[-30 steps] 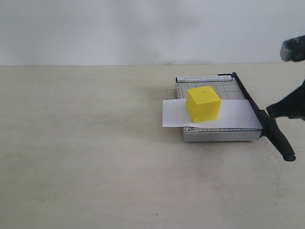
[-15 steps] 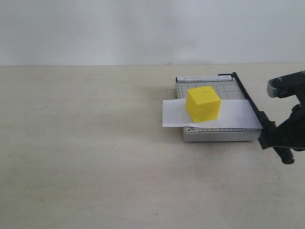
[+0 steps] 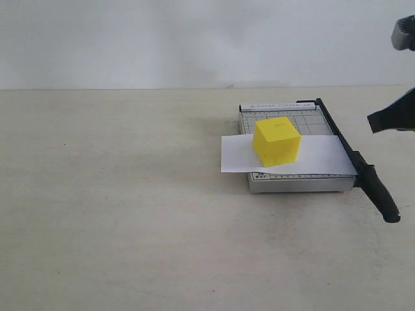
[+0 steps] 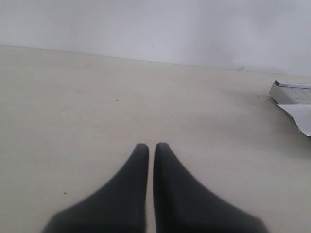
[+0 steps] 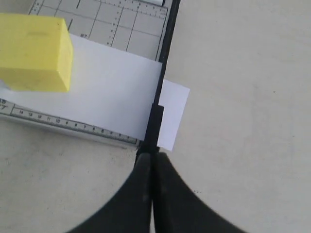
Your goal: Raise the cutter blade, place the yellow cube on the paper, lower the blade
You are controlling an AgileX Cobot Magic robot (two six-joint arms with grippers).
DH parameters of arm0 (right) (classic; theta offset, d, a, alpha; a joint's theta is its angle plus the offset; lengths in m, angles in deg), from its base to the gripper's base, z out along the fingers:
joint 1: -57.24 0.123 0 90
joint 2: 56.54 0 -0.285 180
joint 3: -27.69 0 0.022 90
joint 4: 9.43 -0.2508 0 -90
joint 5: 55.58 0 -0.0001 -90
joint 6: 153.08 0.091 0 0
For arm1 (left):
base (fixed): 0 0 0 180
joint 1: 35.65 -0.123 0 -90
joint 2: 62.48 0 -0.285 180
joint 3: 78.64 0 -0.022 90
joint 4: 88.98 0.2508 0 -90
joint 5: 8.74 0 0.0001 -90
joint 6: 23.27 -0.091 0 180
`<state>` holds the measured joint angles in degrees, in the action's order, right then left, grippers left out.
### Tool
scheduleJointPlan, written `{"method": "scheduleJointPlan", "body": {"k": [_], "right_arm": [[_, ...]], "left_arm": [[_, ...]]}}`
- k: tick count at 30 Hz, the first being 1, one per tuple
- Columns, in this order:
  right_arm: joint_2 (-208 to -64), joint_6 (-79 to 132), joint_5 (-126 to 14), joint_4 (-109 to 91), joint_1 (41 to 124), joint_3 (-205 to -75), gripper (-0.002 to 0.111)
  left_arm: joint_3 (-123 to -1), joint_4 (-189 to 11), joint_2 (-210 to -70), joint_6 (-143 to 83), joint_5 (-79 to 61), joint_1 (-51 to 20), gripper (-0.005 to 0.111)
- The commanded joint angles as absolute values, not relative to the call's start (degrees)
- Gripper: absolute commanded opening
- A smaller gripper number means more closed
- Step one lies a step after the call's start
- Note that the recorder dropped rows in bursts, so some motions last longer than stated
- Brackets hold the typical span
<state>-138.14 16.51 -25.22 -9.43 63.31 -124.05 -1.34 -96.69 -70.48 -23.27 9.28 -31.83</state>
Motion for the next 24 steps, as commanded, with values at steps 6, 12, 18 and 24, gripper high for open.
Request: {"method": "scheduleJointPlan", "body": {"k": [6,12,18,24], "right_arm": [[-144.33,15.88,-25.84,-8.85,63.12,-118.59,0.000],[-148.01,15.88,-28.84,-8.85,63.12,-114.37,0.000],[-148.94,16.02,-29.21,-8.85,63.12,-114.00,0.000],[-146.58,16.02,-27.83,-8.85,63.12,-115.98,0.000]], "left_arm": [[-1.42,-97.12,-70.26,-23.76,8.57,-32.00,0.005],[-1.42,-97.12,-70.26,-23.76,8.57,-32.00,0.005],[-1.42,-97.12,-70.26,-23.76,8.57,-32.00,0.005],[-1.42,-97.12,-70.26,-23.76,8.57,-32.00,0.005]]}}
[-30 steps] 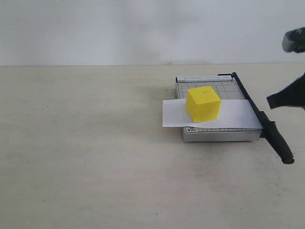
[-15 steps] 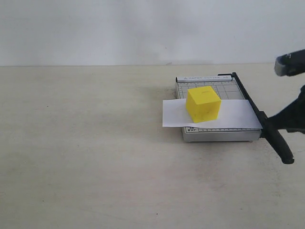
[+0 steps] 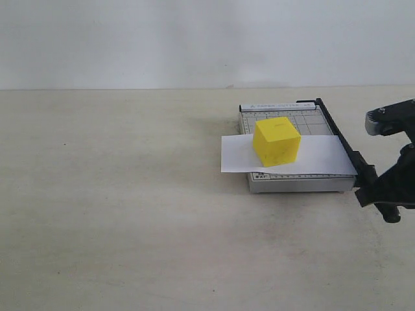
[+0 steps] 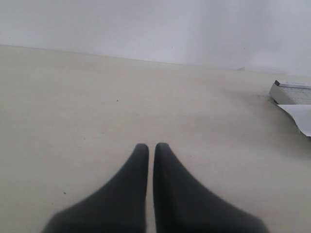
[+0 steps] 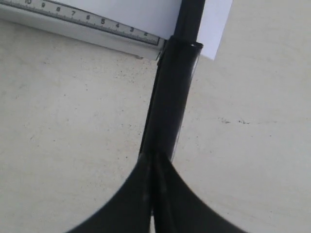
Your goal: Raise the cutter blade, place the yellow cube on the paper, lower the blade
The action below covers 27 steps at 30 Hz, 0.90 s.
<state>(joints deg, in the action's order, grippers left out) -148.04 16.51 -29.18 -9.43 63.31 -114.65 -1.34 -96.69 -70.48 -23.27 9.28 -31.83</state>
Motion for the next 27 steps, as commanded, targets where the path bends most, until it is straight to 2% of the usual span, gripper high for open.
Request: {"method": "scheduleJointPlan", "body": {"k": [1,8,15,19,27], "right_arm": [[-145.84,16.02,-27.55,-8.85,63.12,-116.60,0.000],[-139.49,16.02,-27.00,-8.85,63.12,-119.78,0.000],[-128.27,12.36,-35.48,-14.97,63.12,-119.52,0.000],[-119.12,5.81,-42.42,-24.96,63.12,-114.90,0.000],[-99.58,3.79,-42.85,-32.33,63.12,-101.59,0.000]], "left_arm": [[-1.42,-97.12,-70.26,-23.76,8.57,-32.00,0.005],[-1.42,-97.12,-70.26,-23.76,8.57,-32.00,0.005],[-1.42,-97.12,-70.26,-23.76,8.57,-32.00,0.005],[-1.42,-97.12,-70.26,-23.76,8.57,-32.00,0.005],[-1.42,-97.12,-70.26,-23.76,8.57,-32.00,0.005]]}}
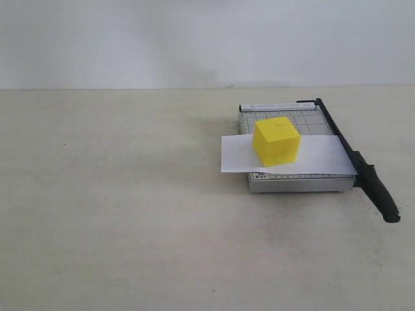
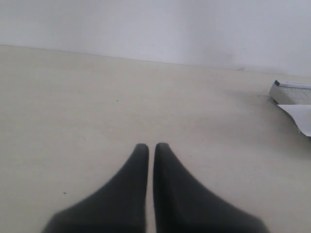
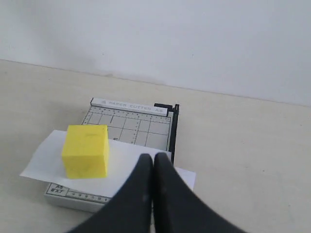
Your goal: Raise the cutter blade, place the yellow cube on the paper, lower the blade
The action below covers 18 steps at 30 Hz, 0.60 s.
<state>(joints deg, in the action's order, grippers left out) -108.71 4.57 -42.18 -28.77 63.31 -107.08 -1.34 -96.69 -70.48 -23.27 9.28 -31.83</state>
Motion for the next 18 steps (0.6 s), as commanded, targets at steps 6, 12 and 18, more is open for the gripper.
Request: {"method": "scheduleJointPlan", "body": {"k": [6,12,18], "right_arm": [[-83.83,4.66,-39.04,-34.92,63.12,-95.45,0.000],[-74.53,11.21,-33.02,-34.92,63.12,-94.41,0.000],[-71.75,11.52,-33.22,-34.92,63.12,-94.41,0.000]], "left_arm": [[-1.42,-97.12,-70.26,-23.76,8.57,-32.00,0.005],[-1.42,-97.12,-70.26,-23.76,8.57,-32.00,0.005],[-1.42,-97.12,-70.26,-23.76,8.69,-32.00,0.005]]}}
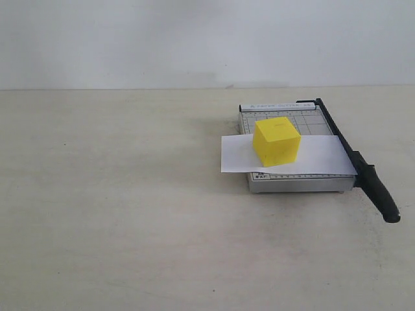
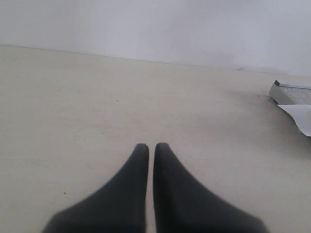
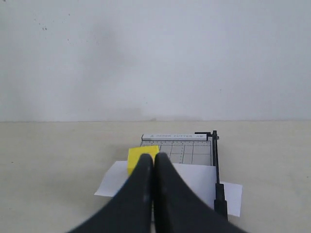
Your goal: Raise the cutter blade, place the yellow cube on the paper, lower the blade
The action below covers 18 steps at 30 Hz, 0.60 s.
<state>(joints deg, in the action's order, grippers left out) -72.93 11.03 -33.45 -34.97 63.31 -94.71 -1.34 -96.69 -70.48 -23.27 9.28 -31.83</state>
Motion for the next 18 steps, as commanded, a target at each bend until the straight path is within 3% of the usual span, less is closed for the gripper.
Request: {"method": "scheduleJointPlan", "body": {"k": [1,11,18], "right_arm": [[-71.75,11.52,-33.22,-34.92,63.12,-94.41,0.000],[-71.76,11.41,-33.55,-34.92,63.12,-94.14,0.000],[-66.77,11.41,-35.45,-26.07,63.12,-86.42,0.000]], "left_arm": [[-1.42,-97.12,-70.26,-23.76,8.69,-32.00,0.005],[-1.42,-97.12,-70.26,-23.76,8.69,-32.00,0.005],[-1.42,-97.12,-70.26,-23.76,8.69,-32.00,0.005]]}}
